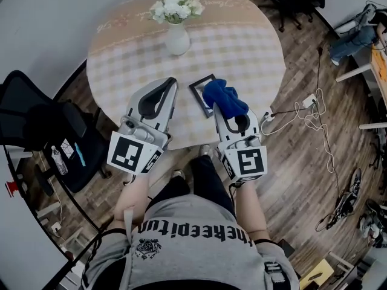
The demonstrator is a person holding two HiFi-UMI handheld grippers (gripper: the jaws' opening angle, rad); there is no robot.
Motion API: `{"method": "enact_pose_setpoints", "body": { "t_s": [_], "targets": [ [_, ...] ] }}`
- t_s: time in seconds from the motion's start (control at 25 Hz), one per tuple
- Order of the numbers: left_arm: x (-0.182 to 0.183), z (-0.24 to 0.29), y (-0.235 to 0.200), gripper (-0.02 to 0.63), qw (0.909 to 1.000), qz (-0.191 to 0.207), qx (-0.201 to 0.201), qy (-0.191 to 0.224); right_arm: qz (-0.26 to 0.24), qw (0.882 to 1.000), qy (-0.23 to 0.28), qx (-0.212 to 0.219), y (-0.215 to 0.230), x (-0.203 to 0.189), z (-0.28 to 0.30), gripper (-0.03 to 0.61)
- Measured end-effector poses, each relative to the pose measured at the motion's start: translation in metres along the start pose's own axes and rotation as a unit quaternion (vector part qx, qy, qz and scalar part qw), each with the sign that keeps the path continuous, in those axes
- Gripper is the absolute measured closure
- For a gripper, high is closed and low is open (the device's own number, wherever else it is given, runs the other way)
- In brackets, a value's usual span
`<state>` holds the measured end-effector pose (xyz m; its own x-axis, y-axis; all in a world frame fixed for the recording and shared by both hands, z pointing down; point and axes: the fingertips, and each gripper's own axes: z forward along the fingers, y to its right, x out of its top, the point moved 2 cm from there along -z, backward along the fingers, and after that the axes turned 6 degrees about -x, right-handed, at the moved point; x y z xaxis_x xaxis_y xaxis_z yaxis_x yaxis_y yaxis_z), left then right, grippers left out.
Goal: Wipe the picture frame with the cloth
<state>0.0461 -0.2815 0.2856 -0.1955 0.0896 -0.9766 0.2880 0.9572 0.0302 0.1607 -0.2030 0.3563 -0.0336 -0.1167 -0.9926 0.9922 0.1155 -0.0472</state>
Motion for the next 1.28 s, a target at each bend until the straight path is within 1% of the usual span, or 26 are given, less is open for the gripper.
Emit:
{"method": "enact_pose_setpoints", "body": {
  "t_s": [0.28, 0.56, 0.8, 1.0, 1.08, 1.16, 1.28],
  "targets": [
    [-0.007, 0.021, -0.015, 0.594, 0.9992, 0.007, 0.039, -0.001, 0.015, 0.999, -0.033, 0.038, 0.025, -0.015, 0.042, 0.446],
    [-0.016, 0.028, -0.023, 0.594, 0.9959, 0.010, 0.089, -0.006, 0.012, 0.992, -0.091, 0.092, 0.030, -0.047, 0.075, 0.451],
    [-0.035, 0.024, -0.030, 0.594, 0.9904, 0.006, 0.136, -0.021, 0.010, 0.980, -0.145, 0.135, 0.027, -0.086, 0.099, 0.453],
    [-0.050, 0.023, -0.033, 0.594, 0.9861, 0.006, 0.164, -0.023, 0.010, 0.968, -0.188, 0.164, 0.022, -0.116, 0.114, 0.453],
    [-0.058, 0.021, -0.031, 0.594, 0.9836, -0.005, 0.177, -0.033, 0.007, 0.962, -0.206, 0.178, 0.018, -0.128, 0.117, 0.453],
    [-0.069, 0.019, -0.029, 0.594, 0.9802, -0.026, 0.188, -0.056, 0.004, 0.957, -0.219, 0.190, 0.014, -0.138, 0.120, 0.453],
    [-0.077, 0.014, -0.028, 0.594, 0.9768, -0.035, 0.200, -0.067, -0.008, 0.950, -0.236, 0.202, 0.009, -0.153, 0.124, 0.453]
  ]
}}
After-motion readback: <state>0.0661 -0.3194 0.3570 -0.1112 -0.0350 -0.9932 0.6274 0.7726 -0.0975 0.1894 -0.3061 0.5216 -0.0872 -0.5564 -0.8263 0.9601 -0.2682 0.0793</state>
